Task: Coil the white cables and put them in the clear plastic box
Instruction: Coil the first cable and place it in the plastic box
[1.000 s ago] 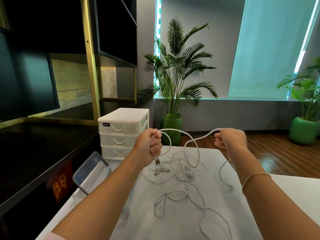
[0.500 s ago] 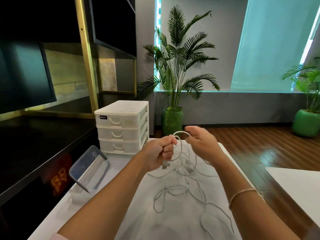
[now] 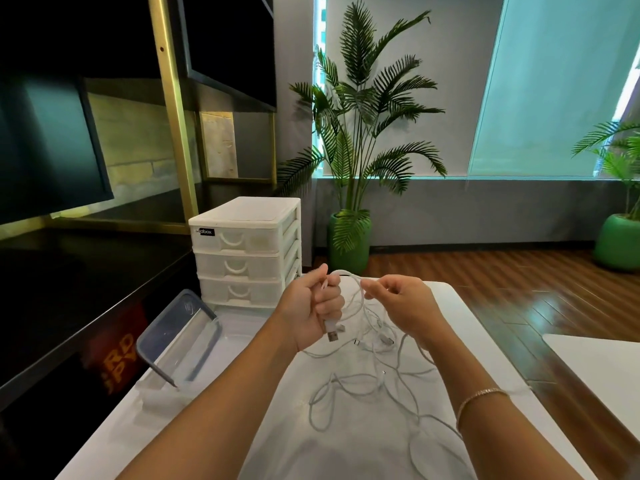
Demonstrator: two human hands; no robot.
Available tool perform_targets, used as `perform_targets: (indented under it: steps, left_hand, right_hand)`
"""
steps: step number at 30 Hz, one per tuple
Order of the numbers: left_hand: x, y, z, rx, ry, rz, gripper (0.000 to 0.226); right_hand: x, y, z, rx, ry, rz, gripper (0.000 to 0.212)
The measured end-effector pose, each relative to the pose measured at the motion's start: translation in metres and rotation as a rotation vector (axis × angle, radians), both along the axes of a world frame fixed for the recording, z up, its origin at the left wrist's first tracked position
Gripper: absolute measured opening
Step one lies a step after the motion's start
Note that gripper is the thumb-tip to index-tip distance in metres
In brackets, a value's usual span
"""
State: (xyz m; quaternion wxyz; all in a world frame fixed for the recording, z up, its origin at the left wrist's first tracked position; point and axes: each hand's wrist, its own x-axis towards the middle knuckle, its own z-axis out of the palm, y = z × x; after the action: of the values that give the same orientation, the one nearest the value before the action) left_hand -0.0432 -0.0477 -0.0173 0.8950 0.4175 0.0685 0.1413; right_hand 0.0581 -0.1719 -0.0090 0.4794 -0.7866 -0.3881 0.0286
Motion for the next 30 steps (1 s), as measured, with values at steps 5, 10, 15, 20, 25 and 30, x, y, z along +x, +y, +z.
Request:
perform_targets:
  steps: [5,10,15,20,25,30]
  left_hand:
    - [0.0,-0.001,0.0,-0.075,-0.083,0.062,0.033]
    - [0.001,0.001,0.001,-0.055,-0.103,0.103,0.035]
    - [0.007,-0.003,0.005,-0.146,-0.155,0.163,0.033]
    - [0.014,-0.004,0.012,-0.122,-0.161,0.295,0.031]
    - [0.02,-0.005,0.011,0.429,0.142,0.517,0.034]
    - [0.015,-0.017,0.008,1.091,0.242,0.49,0.022]
  right_hand:
    - [0.002,-0.009,-0.002,-0.09,0.087,0.031,0.034]
    - [0.004,-0.017,-0.002,-0.197,0.177,0.054,0.035]
    - [0.003,-0.013,-0.004,-0.411,-0.114,0.091,0.021]
    - [-0.012,-0.007,-0.009,-0.626,-0.431,0.054,0.024]
    - [-0.018,0.001,-0.007,-0.72,-0.7,0.047,0.029]
    - [-0.023,-0.003,0.011,-0.672,-0.797,0.026,0.025]
